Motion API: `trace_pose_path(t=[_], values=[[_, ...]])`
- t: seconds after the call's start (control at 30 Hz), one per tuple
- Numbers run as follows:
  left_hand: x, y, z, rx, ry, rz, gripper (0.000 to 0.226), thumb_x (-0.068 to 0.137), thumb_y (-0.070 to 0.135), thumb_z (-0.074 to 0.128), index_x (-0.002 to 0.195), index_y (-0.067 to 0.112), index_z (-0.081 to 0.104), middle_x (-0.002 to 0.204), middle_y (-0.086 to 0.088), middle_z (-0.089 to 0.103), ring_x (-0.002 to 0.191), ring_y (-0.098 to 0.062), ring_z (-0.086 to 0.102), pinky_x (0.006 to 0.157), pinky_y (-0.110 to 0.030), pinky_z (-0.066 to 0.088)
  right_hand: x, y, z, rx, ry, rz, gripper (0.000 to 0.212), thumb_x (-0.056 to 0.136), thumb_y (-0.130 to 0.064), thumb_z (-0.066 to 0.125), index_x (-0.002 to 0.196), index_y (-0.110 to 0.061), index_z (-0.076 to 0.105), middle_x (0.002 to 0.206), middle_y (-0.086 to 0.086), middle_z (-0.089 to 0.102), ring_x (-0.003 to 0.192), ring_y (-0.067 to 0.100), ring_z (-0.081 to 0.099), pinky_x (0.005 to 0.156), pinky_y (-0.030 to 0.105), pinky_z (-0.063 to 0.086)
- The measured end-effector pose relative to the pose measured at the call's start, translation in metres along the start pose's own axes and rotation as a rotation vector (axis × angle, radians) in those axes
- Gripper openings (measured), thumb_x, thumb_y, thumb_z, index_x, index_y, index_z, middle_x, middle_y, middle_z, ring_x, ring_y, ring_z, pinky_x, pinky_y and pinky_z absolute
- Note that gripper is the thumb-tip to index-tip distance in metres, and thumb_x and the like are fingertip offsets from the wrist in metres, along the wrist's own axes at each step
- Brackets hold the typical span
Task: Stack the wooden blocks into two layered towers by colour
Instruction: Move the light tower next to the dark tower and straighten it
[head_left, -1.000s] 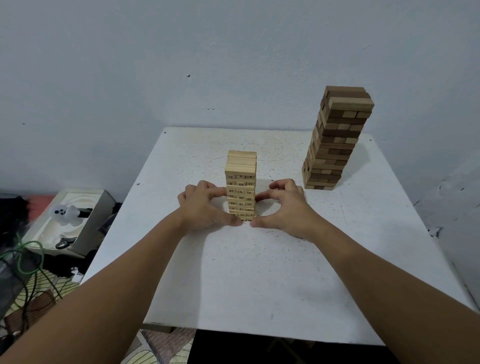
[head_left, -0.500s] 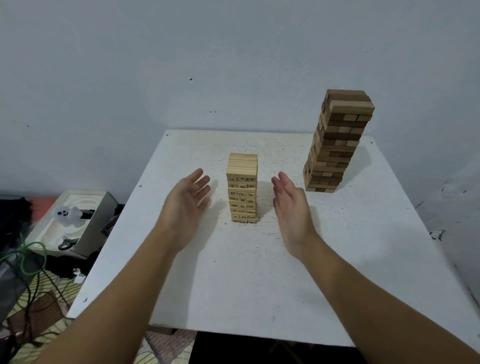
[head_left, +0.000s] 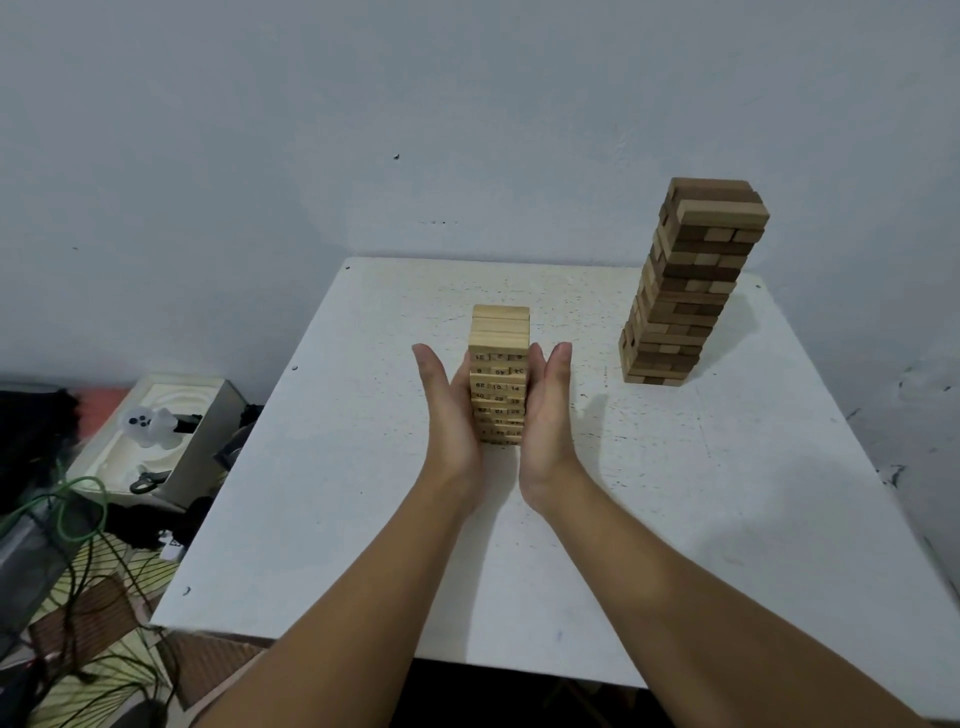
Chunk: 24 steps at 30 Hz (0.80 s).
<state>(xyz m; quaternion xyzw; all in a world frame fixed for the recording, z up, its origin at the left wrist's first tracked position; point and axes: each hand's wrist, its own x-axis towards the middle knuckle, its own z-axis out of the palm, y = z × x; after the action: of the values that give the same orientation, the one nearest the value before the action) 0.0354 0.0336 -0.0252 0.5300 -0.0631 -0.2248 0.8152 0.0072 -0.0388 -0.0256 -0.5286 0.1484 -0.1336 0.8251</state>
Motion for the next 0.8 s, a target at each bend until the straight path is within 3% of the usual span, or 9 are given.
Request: trace_pose_path(t=[0.13, 0.3, 0.43, 0.53, 0.6, 0.63, 0.67, 0.73, 0.8], values=[[0.000, -0.001, 0.001, 0.003, -0.025, 0.014, 0.113, 0.081, 0.091, 0.014, 0.141, 0.007, 0.060, 0.136, -0.015, 0.067, 0.127, -0.028, 0.064, 0.113, -0.042, 0.044, -0.002, -0.001, 0.003, 0.031, -0.013, 0.009, 0.073, 0.106, -0.060, 0.009, 0.103, -0.034, 0.077, 0.108, -0.005, 0.078, 0.107, 0.010, 0.072, 0.092, 0.027, 0.054], [0.002, 0.001, -0.001, 0.041, -0.008, 0.014, 0.112, 0.085, 0.088, 0.009, 0.140, 0.006, 0.060, 0.135, -0.015, 0.068, 0.127, -0.027, 0.064, 0.115, -0.044, 0.042, 0.000, 0.002, 0.002, 0.032, -0.002, -0.003, 0.068, 0.106, -0.061, 0.008, 0.124, -0.031, 0.067, 0.117, -0.006, 0.076, 0.115, 0.009, 0.069, 0.101, 0.031, 0.050], [0.001, 0.001, 0.000, 0.065, -0.028, 0.009, 0.109, 0.088, 0.085, 0.007, 0.140, 0.007, 0.061, 0.134, -0.014, 0.068, 0.127, -0.027, 0.065, 0.110, -0.040, 0.046, -0.001, 0.003, 0.000, -0.020, -0.040, -0.001, 0.068, 0.103, -0.063, 0.012, 0.129, -0.031, 0.065, 0.123, -0.005, 0.074, 0.118, 0.010, 0.068, 0.110, 0.037, 0.048], [0.005, 0.002, -0.021, 0.142, -0.036, -0.001, 0.088, 0.097, 0.078, 0.019, 0.145, 0.015, 0.056, 0.139, -0.011, 0.065, 0.133, -0.029, 0.059, 0.113, -0.044, 0.046, 0.001, 0.002, -0.015, -0.127, -0.057, -0.022, 0.075, 0.100, -0.068, 0.014, 0.160, -0.028, 0.034, 0.157, -0.012, 0.046, 0.123, -0.013, 0.053, 0.115, 0.021, 0.038], [0.009, 0.008, -0.050, 0.362, 0.036, 0.004, 0.048, 0.105, 0.047, 0.041, 0.145, 0.022, 0.053, 0.143, -0.004, 0.060, 0.139, -0.028, 0.051, 0.113, -0.039, 0.044, 0.002, -0.003, -0.032, -0.241, -0.025, -0.015, 0.073, 0.101, -0.072, 0.020, 0.162, -0.033, 0.026, 0.163, -0.015, 0.034, 0.137, -0.011, 0.039, 0.118, 0.021, 0.027], [0.008, 0.015, -0.062, 0.543, 0.061, 0.029, 0.040, 0.102, 0.029, 0.050, 0.141, 0.026, 0.052, 0.141, 0.003, 0.058, 0.138, -0.021, 0.049, 0.110, -0.032, 0.044, 0.004, -0.006, -0.043, -0.313, -0.020, -0.024, 0.072, 0.099, -0.071, 0.025, 0.161, -0.035, 0.028, 0.162, -0.014, 0.036, 0.144, -0.003, 0.034, 0.118, 0.026, 0.022], [0.008, 0.021, -0.075, 0.708, 0.053, 0.046, 0.046, 0.093, 0.021, 0.059, 0.137, 0.030, 0.051, 0.139, 0.009, 0.056, 0.136, -0.014, 0.048, 0.109, -0.030, 0.044, 0.006, -0.008, -0.055, -0.391, -0.028, -0.033, 0.071, 0.097, -0.066, 0.031, 0.160, -0.035, 0.030, 0.160, -0.012, 0.038, 0.147, 0.003, 0.032, 0.118, 0.030, 0.021], [0.009, 0.035, -0.093, 0.926, -0.052, -0.020, 0.064, 0.072, 0.033, 0.075, 0.132, 0.042, 0.053, 0.136, 0.015, 0.052, 0.133, -0.007, 0.046, 0.115, -0.039, 0.041, 0.013, -0.009, -0.075, -0.598, -0.065, -0.048, 0.072, 0.091, -0.056, 0.041, 0.159, -0.034, 0.031, 0.156, -0.010, 0.038, 0.146, 0.007, 0.032, 0.122, 0.038, 0.027], [0.013, 0.047, -0.096, 1.061, -0.151, -0.125, 0.086, 0.056, 0.051, 0.089, 0.133, 0.053, 0.053, 0.137, 0.015, 0.047, 0.137, -0.012, 0.040, 0.118, -0.047, 0.038, 0.017, -0.012, -0.084, -0.848, -0.121, -0.038, 0.083, 0.081, -0.062, 0.048, 0.158, -0.037, 0.028, 0.154, -0.013, 0.033, 0.147, 0.008, 0.027, 0.124, 0.046, 0.028]])
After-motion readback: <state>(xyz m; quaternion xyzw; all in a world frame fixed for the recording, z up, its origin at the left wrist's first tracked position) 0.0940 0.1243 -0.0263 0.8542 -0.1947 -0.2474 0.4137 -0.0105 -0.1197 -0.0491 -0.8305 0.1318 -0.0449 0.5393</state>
